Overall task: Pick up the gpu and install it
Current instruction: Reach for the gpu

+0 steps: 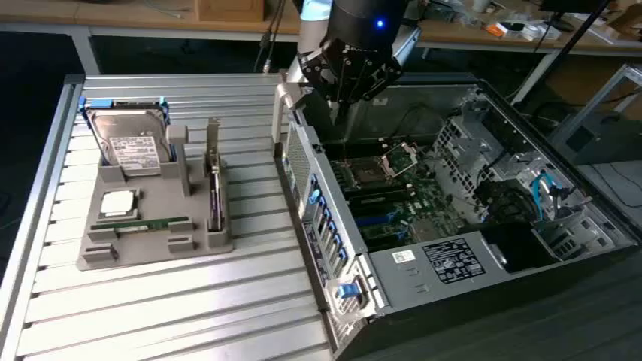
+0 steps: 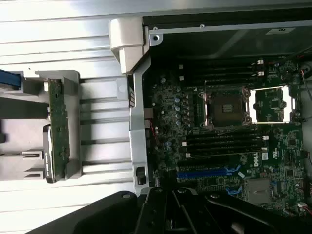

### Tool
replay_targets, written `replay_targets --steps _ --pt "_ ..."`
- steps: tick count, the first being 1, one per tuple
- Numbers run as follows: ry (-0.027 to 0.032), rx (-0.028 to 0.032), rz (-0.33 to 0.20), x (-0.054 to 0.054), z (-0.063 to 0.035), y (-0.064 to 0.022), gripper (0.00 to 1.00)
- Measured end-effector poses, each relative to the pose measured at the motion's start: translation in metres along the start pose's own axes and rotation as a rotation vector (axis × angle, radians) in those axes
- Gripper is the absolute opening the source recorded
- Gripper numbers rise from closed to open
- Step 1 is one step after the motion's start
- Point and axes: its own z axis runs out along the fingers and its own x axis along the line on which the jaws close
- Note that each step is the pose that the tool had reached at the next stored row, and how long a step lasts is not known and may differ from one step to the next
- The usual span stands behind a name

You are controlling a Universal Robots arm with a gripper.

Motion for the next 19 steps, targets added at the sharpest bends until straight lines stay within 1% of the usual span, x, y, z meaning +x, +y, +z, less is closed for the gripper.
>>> replay_targets --steps 8,19 --pt "0.0 -0.0001 0.0 0.01 -0.0002 -0.0007 0.11" --pt "0.0 0.0 0.0 0.018 -0.0004 -0.0014 0.11"
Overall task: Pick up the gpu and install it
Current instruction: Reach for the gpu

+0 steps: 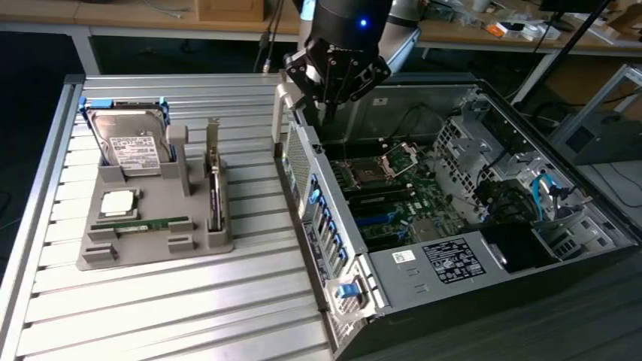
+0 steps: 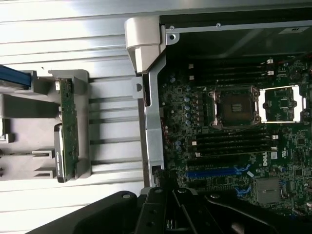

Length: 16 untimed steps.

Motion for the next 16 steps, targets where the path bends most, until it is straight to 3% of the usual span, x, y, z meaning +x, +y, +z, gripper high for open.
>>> replay_targets --steps 16 --pt "0.0 0.0 0.0 0.0096 0.0 -0.0007 0.11"
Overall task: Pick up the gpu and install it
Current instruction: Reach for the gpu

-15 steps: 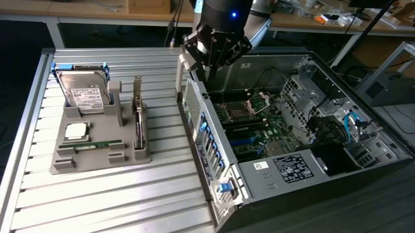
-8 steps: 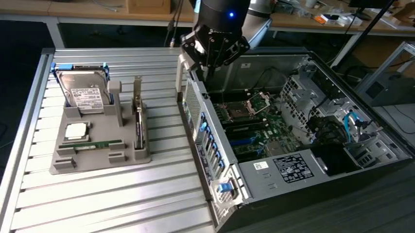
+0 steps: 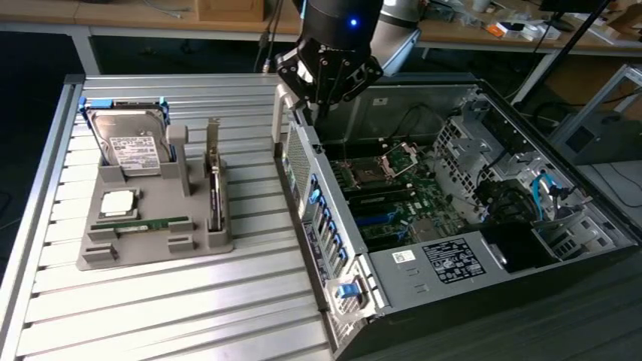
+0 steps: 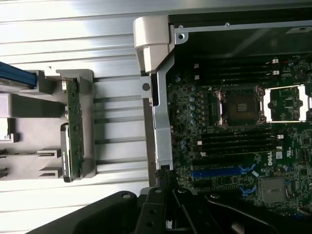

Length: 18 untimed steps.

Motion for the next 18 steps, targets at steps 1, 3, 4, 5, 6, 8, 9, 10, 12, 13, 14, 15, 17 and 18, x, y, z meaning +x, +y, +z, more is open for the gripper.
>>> replay_targets --steps 1,3,4,5,6,8,9,10,12,13,14,15,17,18 --pt "0.0 0.0 0.0 0.001 0.0 0.0 0.11" --pt "0.0 0.0 0.0 0.003 0.0 -0.0002 0.11" --pt "0.0 0.0 0.0 0.003 -0.0001 -0.0002 0.11" --pt "0.0 0.0 0.0 0.004 -0.0001 -0.0003 0.11" --pt "0.0 0.0 0.0 0.005 -0.0001 -0.0004 0.11" --pt "0.0 0.0 0.0 0.006 -0.0001 -0.0004 0.11" --pt "0.0 0.0001 0.0 0.007 -0.0002 -0.0005 0.11" --pt "0.0 0.0 0.0 0.007 -0.0002 -0.0005 0.11" --pt "0.0 0.0 0.0 0.008 -0.0002 -0.0006 0.11" --pt "0.0 0.0 0.0 0.009 -0.0002 -0.0007 0.11" --pt "0.0 0.0 0.0 0.01 -0.0003 -0.0008 0.11" --pt "-0.0001 0.0 0.0 0.011 -0.0002 -0.0008 0.11" --pt "0.0 0.0 0.0 0.012 -0.0003 -0.0009 0.11" --pt "0.0 0.0 0.0 0.013 -0.0003 -0.0009 0.11"
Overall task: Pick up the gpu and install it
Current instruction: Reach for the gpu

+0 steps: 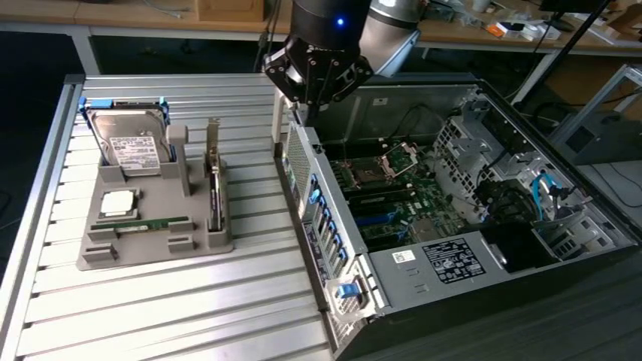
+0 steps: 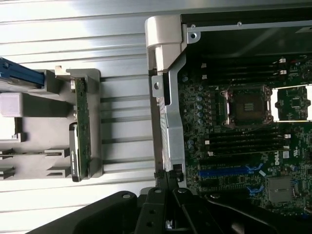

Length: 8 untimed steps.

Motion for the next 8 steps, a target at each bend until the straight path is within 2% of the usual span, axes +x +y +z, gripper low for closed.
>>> replay_targets --steps 8 --pt "0.0 0.0 0.0 0.0068 -0.0002 -0.0005 0.11"
